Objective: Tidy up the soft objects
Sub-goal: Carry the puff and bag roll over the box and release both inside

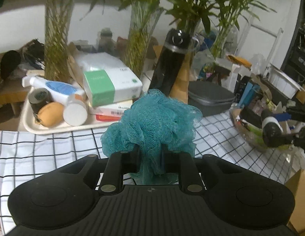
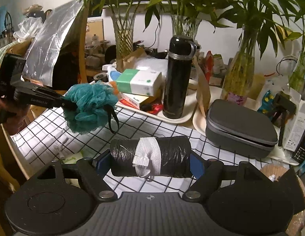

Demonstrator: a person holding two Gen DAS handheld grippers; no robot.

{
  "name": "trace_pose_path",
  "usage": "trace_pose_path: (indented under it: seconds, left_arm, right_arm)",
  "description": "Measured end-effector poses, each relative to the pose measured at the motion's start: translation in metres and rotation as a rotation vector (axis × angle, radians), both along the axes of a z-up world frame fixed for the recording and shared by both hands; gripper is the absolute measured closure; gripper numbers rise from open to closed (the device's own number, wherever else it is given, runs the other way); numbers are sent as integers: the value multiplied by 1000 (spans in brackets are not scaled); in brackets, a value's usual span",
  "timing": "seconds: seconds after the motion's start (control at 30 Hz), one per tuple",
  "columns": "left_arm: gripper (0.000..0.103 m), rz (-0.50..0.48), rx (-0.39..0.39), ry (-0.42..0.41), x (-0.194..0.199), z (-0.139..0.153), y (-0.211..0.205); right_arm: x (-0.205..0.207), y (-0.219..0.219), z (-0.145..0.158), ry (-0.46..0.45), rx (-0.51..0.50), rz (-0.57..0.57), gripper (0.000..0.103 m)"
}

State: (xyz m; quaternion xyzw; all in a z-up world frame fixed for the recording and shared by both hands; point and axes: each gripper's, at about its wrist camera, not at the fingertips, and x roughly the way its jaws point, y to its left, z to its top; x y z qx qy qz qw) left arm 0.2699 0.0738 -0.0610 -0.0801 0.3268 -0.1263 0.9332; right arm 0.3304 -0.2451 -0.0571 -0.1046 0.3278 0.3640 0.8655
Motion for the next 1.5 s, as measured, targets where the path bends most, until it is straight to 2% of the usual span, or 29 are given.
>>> trace_pose_path:
  seconds: [0.13, 0.63, 0.8, 1.13, 1.5]
  left_arm:
    - [85, 28, -39, -25, -16, 12, 7]
    - [85, 74, -82, -137, -83, 55, 7]
    - [85, 74, -55, -174, -104, 77, 2]
    - [85, -14, 24, -233, -155, 118, -29]
    - [85, -116, 79, -220, -204, 128, -56]
  right_arm:
    - [-13, 0, 7, -22, 1, 17, 22]
    - [-63, -9, 29, -46, 76, 71, 22]
    - [-82, -9, 34, -57, 88, 98, 22]
    - [-118, -11, 48, -88, 145, 140, 21]
    - [-137, -11, 55, -113, 162, 146, 21]
